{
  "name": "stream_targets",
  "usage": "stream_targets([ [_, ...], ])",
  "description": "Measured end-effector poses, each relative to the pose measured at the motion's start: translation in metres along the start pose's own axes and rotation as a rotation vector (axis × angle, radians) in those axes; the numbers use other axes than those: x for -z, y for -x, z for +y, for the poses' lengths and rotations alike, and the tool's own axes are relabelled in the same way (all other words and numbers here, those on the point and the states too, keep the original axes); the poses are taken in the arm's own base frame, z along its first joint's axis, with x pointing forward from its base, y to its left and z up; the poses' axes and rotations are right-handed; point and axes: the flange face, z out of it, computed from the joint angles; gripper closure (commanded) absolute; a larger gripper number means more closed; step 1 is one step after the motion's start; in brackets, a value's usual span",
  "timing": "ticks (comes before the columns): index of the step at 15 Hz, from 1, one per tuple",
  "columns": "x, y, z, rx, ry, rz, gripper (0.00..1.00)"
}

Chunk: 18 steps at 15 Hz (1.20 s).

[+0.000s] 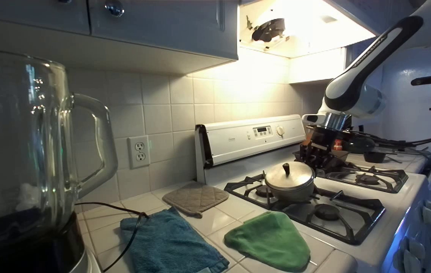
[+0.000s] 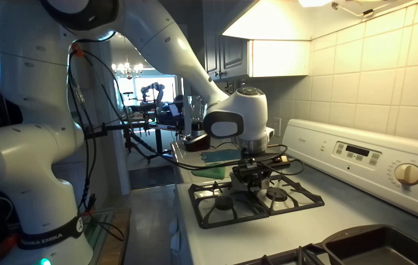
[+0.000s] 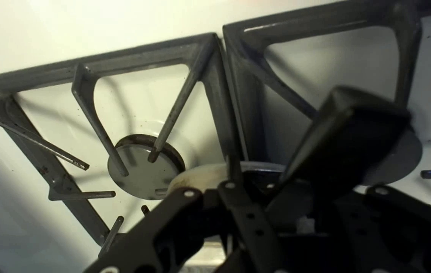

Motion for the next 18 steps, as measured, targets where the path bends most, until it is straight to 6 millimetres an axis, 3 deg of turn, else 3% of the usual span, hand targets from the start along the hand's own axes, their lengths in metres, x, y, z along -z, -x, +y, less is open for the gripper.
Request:
stream_targets([
  [4, 0.007, 0.018, -0.011, -0.006, -0.001, -0.007, 0.87],
  [16, -0.002, 0.059, -0.030, -0.033, -0.107, 0.021, 0.87],
  [17, -0.002, 0.060, -0.030, -0.033, -0.111, 0.021, 0.37],
  [18, -0.002, 0.060, -0.031, -0.032, -0.112, 0.020, 0.35],
])
